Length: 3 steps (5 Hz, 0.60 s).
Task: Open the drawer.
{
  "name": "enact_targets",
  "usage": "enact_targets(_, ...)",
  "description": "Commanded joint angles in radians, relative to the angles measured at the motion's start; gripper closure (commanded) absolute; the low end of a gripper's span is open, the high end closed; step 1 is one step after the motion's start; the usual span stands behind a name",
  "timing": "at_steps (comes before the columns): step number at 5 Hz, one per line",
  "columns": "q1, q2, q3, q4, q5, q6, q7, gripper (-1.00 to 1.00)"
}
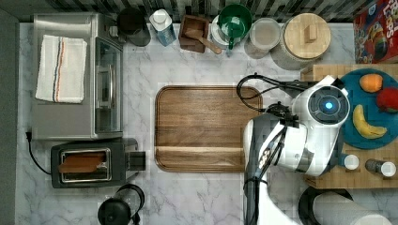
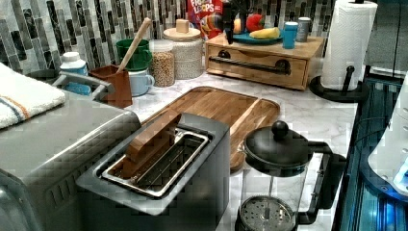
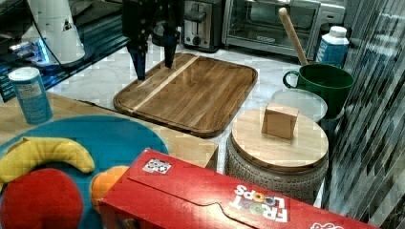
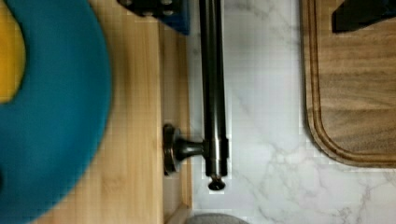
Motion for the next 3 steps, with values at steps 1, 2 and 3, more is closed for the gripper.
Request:
enact_targets(1,-0.037,0.093,-0.01,-0.039,-0.015,0.19,-0.163,-1.0)
enact_targets(2,-0.04,0.128,-0.007,-0.053,-0.025,0.236,-0.139,-1.0)
enact_targets(3,-0.034,0.154,0.007,-0.055,-0.006,0.235,-0.111,-1.0)
